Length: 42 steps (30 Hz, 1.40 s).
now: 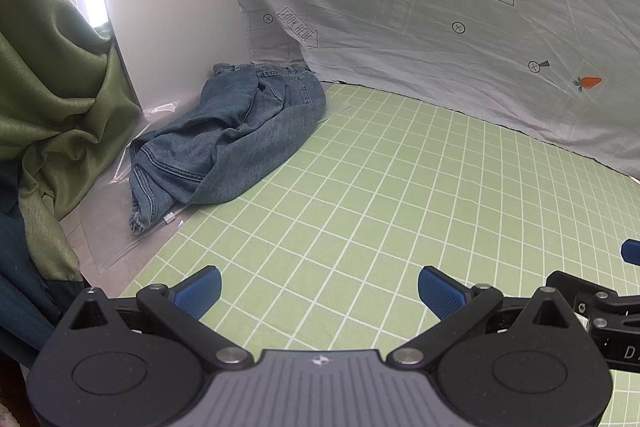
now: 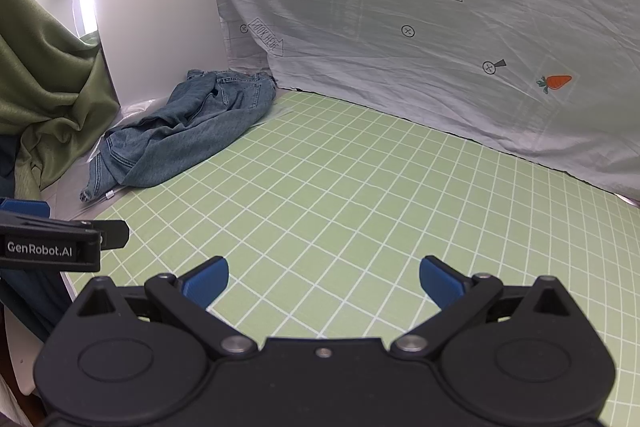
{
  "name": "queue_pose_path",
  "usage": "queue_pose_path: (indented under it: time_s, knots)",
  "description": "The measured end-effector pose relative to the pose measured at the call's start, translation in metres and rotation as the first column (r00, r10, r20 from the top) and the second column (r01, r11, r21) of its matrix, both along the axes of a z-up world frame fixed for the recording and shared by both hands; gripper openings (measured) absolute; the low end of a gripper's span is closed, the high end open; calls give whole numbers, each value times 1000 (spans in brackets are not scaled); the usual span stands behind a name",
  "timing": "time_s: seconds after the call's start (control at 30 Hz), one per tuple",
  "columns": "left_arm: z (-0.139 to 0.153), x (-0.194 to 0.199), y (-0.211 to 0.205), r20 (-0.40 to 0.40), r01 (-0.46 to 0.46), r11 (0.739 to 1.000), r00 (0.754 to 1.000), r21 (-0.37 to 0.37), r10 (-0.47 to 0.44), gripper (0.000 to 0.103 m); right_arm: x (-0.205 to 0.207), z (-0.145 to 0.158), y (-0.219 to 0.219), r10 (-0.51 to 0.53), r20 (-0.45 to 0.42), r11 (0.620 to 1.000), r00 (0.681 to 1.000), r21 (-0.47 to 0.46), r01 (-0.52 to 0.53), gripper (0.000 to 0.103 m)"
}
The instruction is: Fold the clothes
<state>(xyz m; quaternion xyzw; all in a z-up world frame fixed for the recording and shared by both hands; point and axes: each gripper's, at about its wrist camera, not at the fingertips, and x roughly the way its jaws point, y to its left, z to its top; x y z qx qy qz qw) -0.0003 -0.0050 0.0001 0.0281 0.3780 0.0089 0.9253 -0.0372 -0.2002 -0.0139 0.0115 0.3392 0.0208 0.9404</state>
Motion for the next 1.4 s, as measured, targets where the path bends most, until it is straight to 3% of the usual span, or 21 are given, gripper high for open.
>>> queue_pose_path:
  time_s: [0.67,0.87,1.13,1.4]
  knots:
    - [1,-6,2,2,39,999,999,28,-40,103,-9,0,6,-42,2,999,999,15,42,103]
    - [2,-13,2,7,67,997,998,45,-67,103,-15,-3,0,-92,-6,990,996,106,92,103]
    - [3,-27,-22,3,133,990,991,36,-133,103,-33,10,-17,-138,30,988,990,72,135,103]
    - [6,-39,-43,-3,102,994,995,51,-101,103,-46,14,-41,-127,39,991,991,57,125,103]
